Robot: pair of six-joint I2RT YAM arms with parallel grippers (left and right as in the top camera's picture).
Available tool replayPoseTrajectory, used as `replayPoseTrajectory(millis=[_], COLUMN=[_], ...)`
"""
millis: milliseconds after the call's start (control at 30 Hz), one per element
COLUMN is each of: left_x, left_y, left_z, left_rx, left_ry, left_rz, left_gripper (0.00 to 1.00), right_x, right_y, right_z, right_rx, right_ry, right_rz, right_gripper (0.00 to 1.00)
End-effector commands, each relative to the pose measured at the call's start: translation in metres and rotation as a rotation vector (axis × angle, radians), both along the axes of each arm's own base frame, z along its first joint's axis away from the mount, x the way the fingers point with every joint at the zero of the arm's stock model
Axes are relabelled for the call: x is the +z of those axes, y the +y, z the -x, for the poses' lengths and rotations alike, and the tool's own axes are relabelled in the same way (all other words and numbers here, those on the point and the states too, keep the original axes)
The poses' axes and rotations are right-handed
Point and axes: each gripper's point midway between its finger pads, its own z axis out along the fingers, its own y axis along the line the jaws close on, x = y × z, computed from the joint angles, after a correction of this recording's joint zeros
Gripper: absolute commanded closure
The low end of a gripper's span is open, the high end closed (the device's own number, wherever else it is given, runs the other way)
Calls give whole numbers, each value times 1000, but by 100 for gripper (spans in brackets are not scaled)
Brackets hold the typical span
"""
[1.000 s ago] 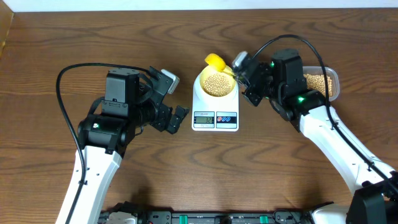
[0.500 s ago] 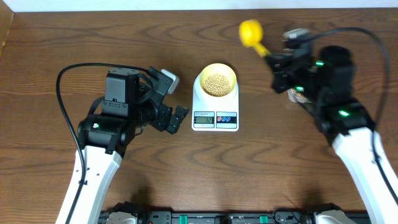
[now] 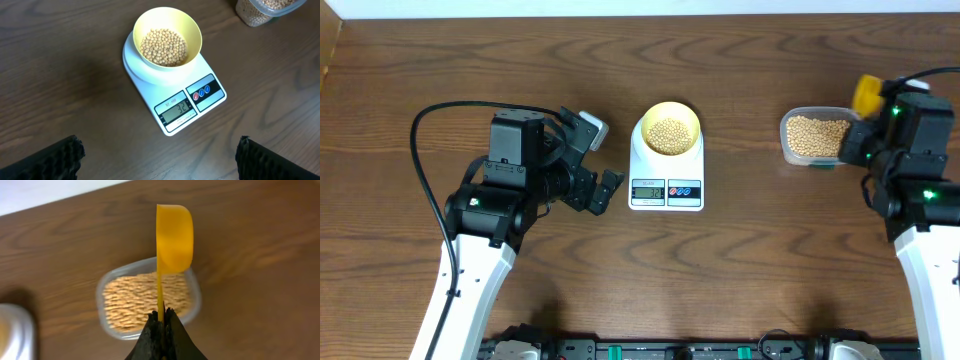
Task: Scoop item into bowl and weigh 50g on scale
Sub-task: 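Move the empty scoop back right to the soybean tub, then dip the yellow scoop into the soybeans again with the right gripper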
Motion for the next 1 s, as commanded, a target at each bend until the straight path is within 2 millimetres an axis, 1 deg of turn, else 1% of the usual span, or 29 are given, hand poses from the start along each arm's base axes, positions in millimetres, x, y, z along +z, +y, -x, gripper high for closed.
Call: replayPoseTrajectory(millis=[0,100,167,367,467,567,700,733,800,867,933,967], left_x=[2,2,2,2,2,2,2,2,2,2,2,2], left_y=[-2,-2,-2,-2,-2,-2,-2,-2,-2,-2,-2,-2], left_z=[0,0,0,0,0,0,0,0,0,0,0,0], left_rx=[-4,-4,-4,-4,-4,-4,-4,-4,-4,-4,-4,-4], left_ry=[2,2,2,2,2,2,2,2,2,2,2,2], left_rz=[11,11,11,11,11,11,11,11,11,11,11,11], left_gripper=[0,0,0,0,0,0,0,0,0,0,0,0], right_x=[-28,-49,-55,-69,-87,-102,-113,-116,-121,-125,-126,-126], right_y=[-13,0,2,7,8,15,16,19,31,48,58,59], right_z=[5,6,5,-9,-13,-14,-14,-14,-14,-16,-16,-16], right_rx=[-52,-2,9,32,36,60,64,74,119,181,220,225], right_ry=[85,148,162,172,219,256,292,300,311,315,316,317], right_rz=[10,-44,-56,-79,-90,-123,-132,-146,-203,-280,-330,-337], right_gripper=[99,99,99,99,99,99,99,99,99,99,99,99])
